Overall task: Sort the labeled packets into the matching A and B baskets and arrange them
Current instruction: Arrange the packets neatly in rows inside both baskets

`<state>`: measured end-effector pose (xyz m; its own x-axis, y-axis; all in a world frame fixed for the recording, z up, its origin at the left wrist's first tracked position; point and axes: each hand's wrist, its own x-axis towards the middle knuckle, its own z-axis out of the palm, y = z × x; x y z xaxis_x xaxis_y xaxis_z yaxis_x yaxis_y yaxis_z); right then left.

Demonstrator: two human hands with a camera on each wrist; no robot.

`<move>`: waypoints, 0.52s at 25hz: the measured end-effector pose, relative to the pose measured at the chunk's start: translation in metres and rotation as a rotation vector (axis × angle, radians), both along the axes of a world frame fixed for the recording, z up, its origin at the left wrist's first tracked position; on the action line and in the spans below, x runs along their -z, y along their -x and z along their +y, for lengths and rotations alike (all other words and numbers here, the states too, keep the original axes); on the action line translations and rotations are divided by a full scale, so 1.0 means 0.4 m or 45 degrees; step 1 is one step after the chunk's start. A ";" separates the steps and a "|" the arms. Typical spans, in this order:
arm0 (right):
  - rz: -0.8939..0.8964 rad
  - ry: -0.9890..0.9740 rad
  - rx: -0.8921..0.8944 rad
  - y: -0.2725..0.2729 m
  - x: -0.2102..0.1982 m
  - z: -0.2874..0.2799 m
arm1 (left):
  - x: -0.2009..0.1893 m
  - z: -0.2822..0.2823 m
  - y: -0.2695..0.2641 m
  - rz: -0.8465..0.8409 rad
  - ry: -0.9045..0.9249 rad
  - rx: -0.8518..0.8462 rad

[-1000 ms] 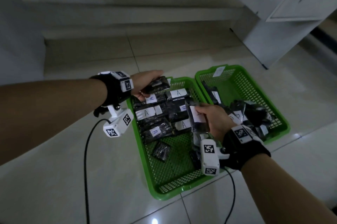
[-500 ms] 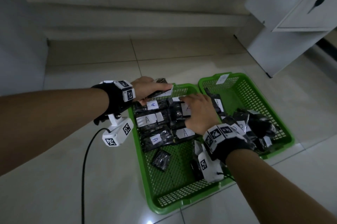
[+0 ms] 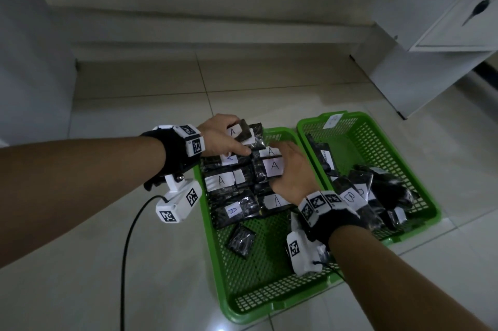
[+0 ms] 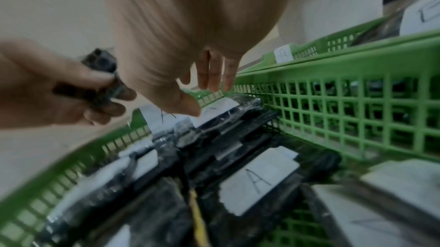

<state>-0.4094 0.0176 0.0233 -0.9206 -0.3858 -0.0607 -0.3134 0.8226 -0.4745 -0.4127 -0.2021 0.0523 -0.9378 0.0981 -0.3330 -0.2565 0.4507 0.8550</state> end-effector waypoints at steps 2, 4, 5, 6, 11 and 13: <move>-0.121 0.346 0.195 -0.009 -0.018 -0.018 | -0.010 0.012 -0.002 0.059 0.010 0.024; -0.428 0.779 0.396 -0.013 -0.044 -0.041 | -0.019 0.019 -0.005 0.099 -0.035 0.027; -0.542 0.960 0.451 -0.014 -0.058 -0.048 | -0.021 0.019 -0.007 0.109 -0.060 0.018; -0.621 1.093 0.476 -0.013 -0.071 -0.048 | -0.023 0.018 -0.008 0.119 -0.075 0.013; -0.807 1.372 0.538 -0.003 -0.096 -0.028 | -0.034 0.011 -0.022 0.096 -0.145 0.076; -0.783 1.401 0.651 0.010 -0.091 -0.016 | -0.037 0.001 -0.019 0.130 -0.038 0.044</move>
